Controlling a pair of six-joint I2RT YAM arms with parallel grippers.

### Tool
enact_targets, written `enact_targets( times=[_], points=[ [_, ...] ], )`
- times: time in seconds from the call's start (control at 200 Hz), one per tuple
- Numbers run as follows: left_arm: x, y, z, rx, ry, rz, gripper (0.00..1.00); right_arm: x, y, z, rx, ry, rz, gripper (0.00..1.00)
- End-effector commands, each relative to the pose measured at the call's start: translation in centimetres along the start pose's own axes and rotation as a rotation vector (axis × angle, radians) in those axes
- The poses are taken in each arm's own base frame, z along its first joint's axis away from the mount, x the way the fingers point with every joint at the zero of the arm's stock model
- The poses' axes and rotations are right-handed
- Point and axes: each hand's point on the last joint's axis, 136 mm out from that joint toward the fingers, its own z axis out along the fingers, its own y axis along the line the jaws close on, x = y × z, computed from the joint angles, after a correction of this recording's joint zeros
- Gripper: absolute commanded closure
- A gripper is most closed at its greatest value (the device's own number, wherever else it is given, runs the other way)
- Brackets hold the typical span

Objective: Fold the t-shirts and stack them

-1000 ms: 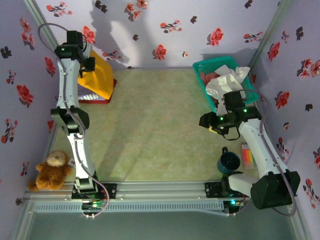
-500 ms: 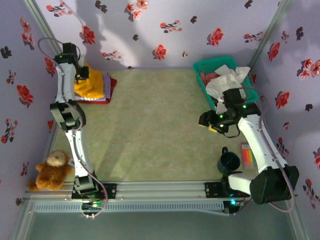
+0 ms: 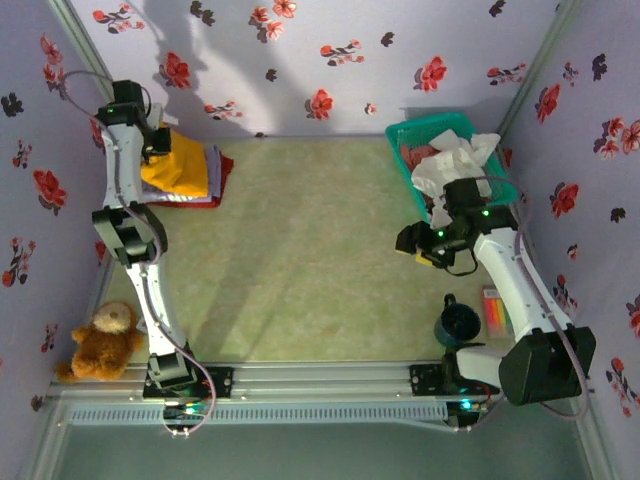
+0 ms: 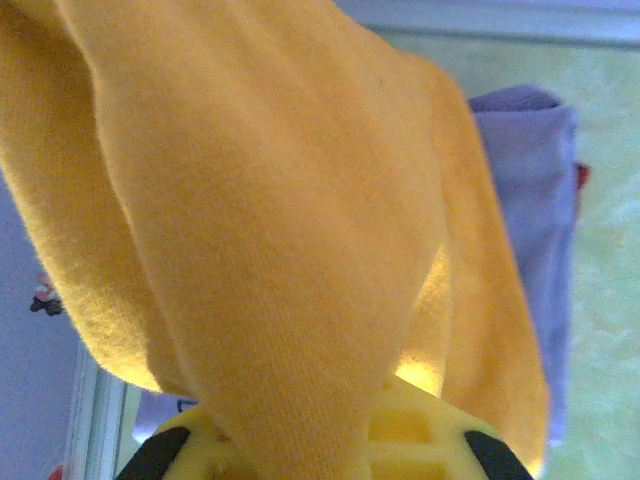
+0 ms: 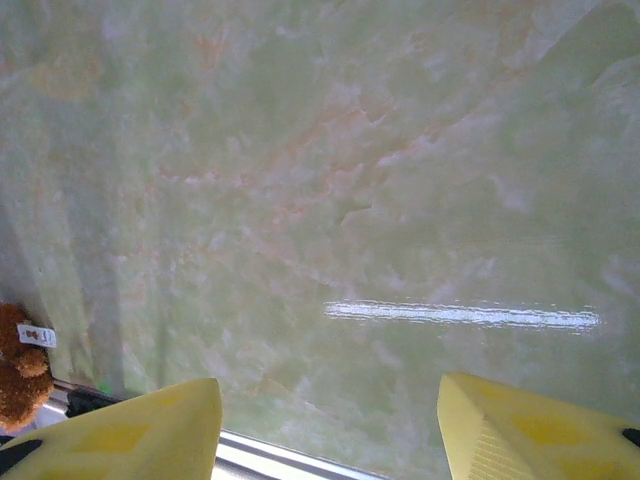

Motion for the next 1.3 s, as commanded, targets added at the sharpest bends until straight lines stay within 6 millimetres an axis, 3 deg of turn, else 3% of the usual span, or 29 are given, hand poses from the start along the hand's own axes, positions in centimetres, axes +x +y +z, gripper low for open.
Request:
enact_targets(
  times=[0.0, 0.26, 0.435, 0.69, 0.89, 1.115, 1.295],
  points=[
    [-2.2, -1.8, -5.5, 0.082, -0.109, -0.026, 1.0, 0.2, -0.1, 0.4, -0.012, 0.012, 0.005, 0.4],
    [-2.8, -5.0, -7.9, 0.197, -0.14, -0.043, 1.0, 1.3, -0.8, 0.7, -0.011, 0.015, 0.008, 0.4],
    [-3.4, -7.9, -10.2, 0.252, -0.176, -0.009, 1.0, 1.1, -0.6, 0.6, -0.022, 0.001, 0.008, 0.4],
    [-4.2, -9.8, -12.0, 0.298, -0.22, 0.017, 1.0, 0.8, -0.3, 0.3, -0.025, -0.006, 0.001, 0.4],
    [-3.3, -11.1, -10.5, 0.367, -0.18, 0.071, 1.0, 1.0, -0.5, 0.2, -0.016, -0.005, 0.001, 0.4],
    [-1.8, -6.7, -5.5, 0.303, -0.089, 0.034, 1.0, 1.2, -0.6, 0.1, -0.004, 0.002, -0.001, 0.4],
    [-0.7, -6.1, -2.0, 0.38, -0.034, -0.007, 1.0, 1.1, -0.7, 0.2, -0.001, 0.008, 0.001, 0.4]
  ],
)
